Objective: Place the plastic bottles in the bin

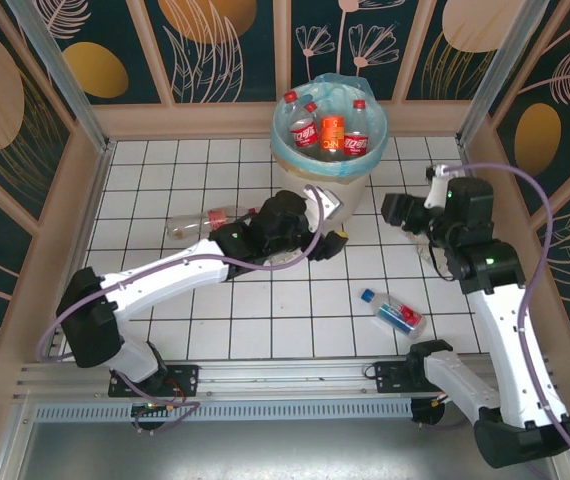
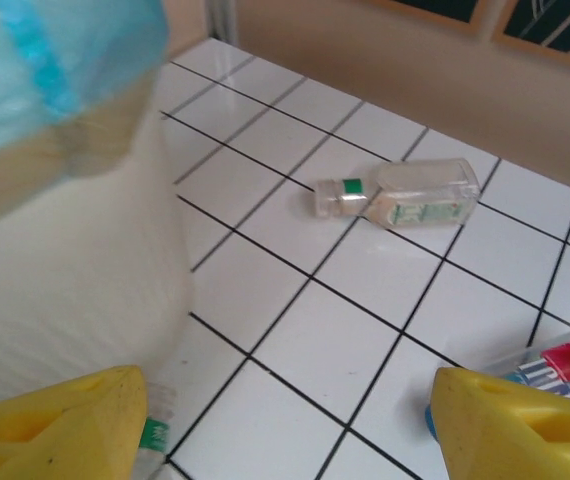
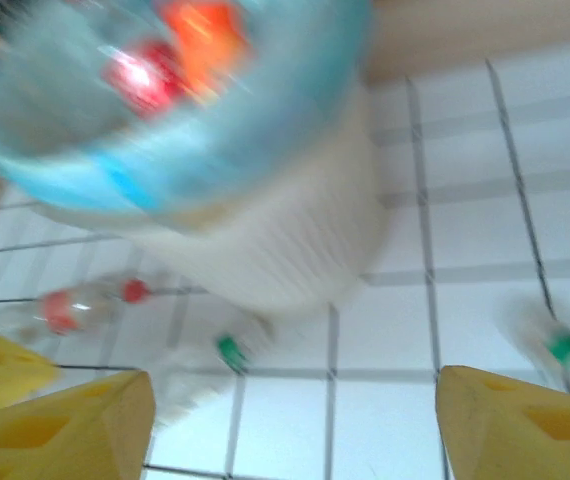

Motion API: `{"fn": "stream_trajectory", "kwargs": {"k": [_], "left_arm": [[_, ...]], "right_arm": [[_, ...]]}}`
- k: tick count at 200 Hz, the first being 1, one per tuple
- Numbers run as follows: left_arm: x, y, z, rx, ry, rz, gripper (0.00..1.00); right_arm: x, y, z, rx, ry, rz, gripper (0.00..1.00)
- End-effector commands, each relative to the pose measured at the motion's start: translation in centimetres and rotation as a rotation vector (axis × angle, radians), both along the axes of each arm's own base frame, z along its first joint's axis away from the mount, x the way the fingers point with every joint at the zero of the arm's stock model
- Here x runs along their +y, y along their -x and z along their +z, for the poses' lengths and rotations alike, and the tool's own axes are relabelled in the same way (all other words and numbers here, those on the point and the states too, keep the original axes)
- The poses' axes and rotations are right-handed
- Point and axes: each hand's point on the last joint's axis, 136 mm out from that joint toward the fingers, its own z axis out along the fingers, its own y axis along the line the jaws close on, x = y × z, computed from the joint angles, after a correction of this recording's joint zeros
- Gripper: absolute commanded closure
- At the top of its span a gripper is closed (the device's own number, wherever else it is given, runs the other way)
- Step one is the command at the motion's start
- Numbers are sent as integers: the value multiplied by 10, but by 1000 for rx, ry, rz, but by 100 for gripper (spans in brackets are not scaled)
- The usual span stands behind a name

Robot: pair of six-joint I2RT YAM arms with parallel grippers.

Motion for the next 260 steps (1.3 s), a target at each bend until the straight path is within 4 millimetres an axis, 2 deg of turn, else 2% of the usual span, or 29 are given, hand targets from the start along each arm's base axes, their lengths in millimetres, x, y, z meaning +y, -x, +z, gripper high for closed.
{"fn": "stream_trajectory", "kwargs": {"k": [1, 19, 25, 27, 37, 46, 69, 95, 123, 163, 198, 212, 237, 260], "left_arm": [[-32, 13, -8, 17, 66, -88, 25], [-53, 19, -21, 33, 76, -121, 25], [-58, 22, -18, 27, 86, -132, 25], [-62, 21, -28, 37, 71, -135, 25], [-71, 24, -38, 38, 61, -149, 25], [-77, 26, -44, 37, 55, -162, 25], [-83, 29, -60, 36, 44, -195, 24], [-92, 46, -90, 37, -9, -324, 22], [-97, 73, -124, -52, -131, -538, 19], [-98, 83, -159, -151, -285, -747, 19], [-107, 86, -169, -204, -285, -821, 19], [-111, 83, -180, -185, -311, -828, 22], [-112, 83, -201, -158, -367, -862, 28], [-108, 86, -212, -138, -392, -888, 33]], "right_arm": [[-38, 8, -40, 109, 35, -195, 20], [-50, -5, -58, 117, 13, -253, 17], [-56, -10, -65, 118, -4, -278, 17], [-57, -11, -67, 118, -11, -285, 17], [-61, -18, -77, 128, -74, -299, 19], [-58, -23, -86, 142, -155, -282, 21], [-31, -22, -108, 219, -312, -164, 23], [-29, -10, -131, 282, -328, -180, 23], [-28, -1, -123, 240, -324, -166, 23], [-29, 4, -98, 171, -309, -160, 25], [-30, 7, -69, 84, -295, -147, 27], [-30, 8, -62, 66, -287, -140, 28], [-29, 10, -58, 63, -275, -126, 28], [-27, 12, -57, 60, -280, -119, 28]]}}
